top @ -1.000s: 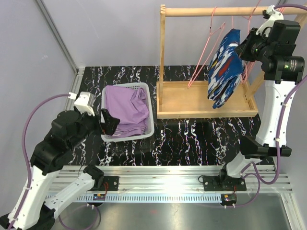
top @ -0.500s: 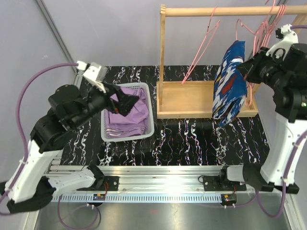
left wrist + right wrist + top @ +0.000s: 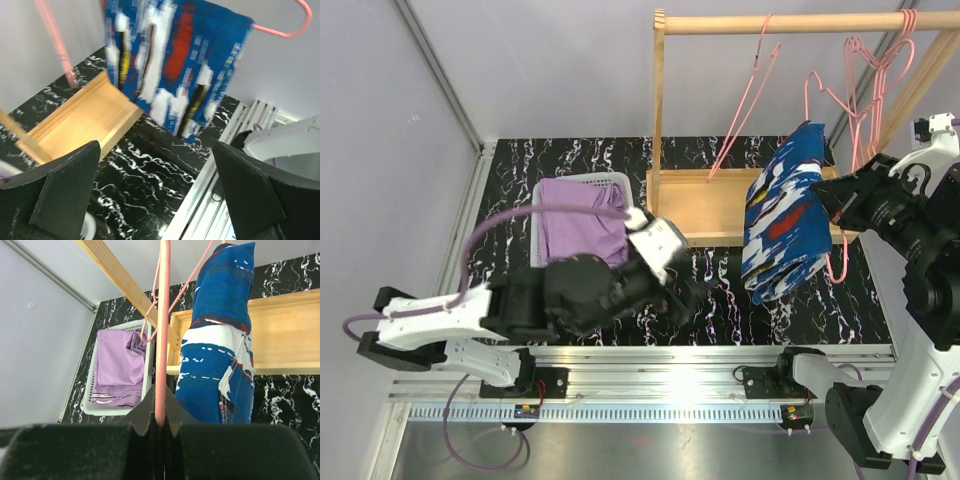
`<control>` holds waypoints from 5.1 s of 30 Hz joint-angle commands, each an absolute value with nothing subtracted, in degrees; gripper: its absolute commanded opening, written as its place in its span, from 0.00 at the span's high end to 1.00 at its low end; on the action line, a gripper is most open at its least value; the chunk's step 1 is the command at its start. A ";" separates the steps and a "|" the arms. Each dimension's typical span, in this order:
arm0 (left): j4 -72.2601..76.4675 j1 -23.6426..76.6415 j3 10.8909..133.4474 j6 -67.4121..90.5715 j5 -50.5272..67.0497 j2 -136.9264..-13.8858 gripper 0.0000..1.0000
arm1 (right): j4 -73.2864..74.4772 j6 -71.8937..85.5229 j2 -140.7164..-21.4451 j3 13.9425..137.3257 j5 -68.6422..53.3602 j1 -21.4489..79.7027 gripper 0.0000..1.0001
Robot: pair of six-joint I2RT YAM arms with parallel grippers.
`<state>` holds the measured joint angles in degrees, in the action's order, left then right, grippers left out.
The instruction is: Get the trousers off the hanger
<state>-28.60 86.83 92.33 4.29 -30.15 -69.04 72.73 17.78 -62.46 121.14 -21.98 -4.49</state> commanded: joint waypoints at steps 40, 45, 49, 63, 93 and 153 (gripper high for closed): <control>25.67 88.68 74.09 -10.37 -36.12 -97.38 0.24 | 68.73 27.59 -59.24 130.08 -22.23 -4.22 1.00; 25.13 88.59 74.10 -11.69 -35.94 -97.47 0.18 | 69.78 25.84 -60.03 130.17 -20.66 -4.13 1.00; 24.79 88.33 72.95 -12.13 -35.25 -96.86 0.13 | 68.91 25.75 -59.68 128.50 -20.48 -4.22 1.00; 25.66 87.89 67.33 -11.95 -34.54 -93.69 0.16 | 68.21 25.31 -60.65 126.31 -19.60 -4.13 1.00; 36.47 86.40 83.75 -6.94 -41.31 -100.99 0.27 | 60.64 31.03 -56.08 114.18 -23.12 -4.22 1.00; 39.81 85.96 111.18 -29.70 -57.83 -81.39 1.00 | 55.81 20.48 -39.02 71.28 -23.64 -4.13 1.00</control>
<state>29.78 86.41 105.95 -24.99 -58.43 -86.02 56.53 22.63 -39.46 71.44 -24.53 -4.12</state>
